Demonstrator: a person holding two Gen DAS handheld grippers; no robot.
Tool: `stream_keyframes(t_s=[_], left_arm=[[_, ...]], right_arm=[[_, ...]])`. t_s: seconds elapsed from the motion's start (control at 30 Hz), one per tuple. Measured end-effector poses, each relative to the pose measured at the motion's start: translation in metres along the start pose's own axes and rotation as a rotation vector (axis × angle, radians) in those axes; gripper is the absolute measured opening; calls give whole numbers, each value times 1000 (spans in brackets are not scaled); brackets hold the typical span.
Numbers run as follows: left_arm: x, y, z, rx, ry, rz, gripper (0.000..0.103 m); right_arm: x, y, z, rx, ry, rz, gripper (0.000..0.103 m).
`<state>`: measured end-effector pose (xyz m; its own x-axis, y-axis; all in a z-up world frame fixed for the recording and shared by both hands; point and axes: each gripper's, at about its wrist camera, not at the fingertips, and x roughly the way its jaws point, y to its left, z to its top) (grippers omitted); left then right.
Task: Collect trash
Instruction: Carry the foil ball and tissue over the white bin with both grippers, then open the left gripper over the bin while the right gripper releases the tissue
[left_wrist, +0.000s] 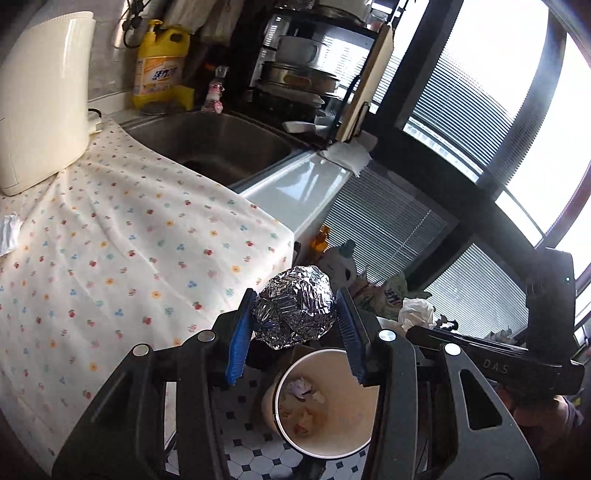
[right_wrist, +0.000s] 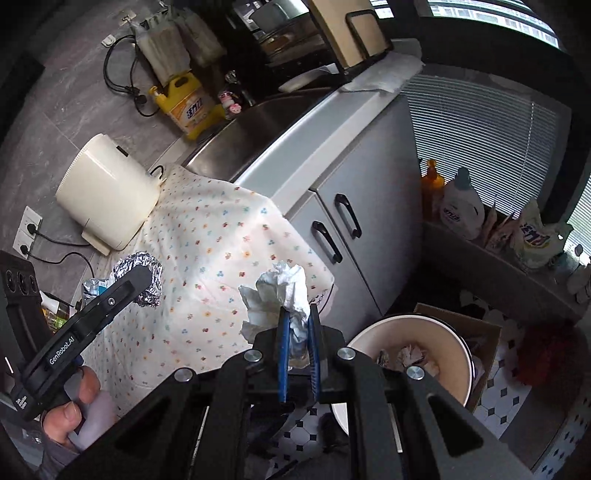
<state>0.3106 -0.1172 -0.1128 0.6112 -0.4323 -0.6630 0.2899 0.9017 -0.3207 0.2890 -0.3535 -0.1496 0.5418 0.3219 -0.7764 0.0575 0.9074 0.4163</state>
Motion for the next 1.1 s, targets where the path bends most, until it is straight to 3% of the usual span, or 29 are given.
stream_keyframes(t_s=[0.23, 0.4, 0.47, 0.5, 0.53, 0.83, 1.1], left_arm=[[36, -37, -20, 20, 67, -42, 44], [56, -42, -43, -39, 104, -42, 44], [60, -43, -53, -62, 118, -30, 44], [60, -43, -57, -70, 117, -21, 44], [60, -43, -61, -78, 115, -13, 44], [72, -52, -89, -121, 126, 19, 44], [114, -81, -105, -43, 242, -7, 45]], right_arm=[[-2, -48, -18, 34, 44, -59, 12], [4, -75, -26, 41, 89, -73, 13], [9, -84, -27, 48, 100, -74, 32], [9, -87, -28, 47, 98, -73, 47], [10, -88, -28, 39, 99, -74, 52], [0, -109, -26, -11, 116, -90, 64], [-35, -141, -33, 46, 77, -98, 73]])
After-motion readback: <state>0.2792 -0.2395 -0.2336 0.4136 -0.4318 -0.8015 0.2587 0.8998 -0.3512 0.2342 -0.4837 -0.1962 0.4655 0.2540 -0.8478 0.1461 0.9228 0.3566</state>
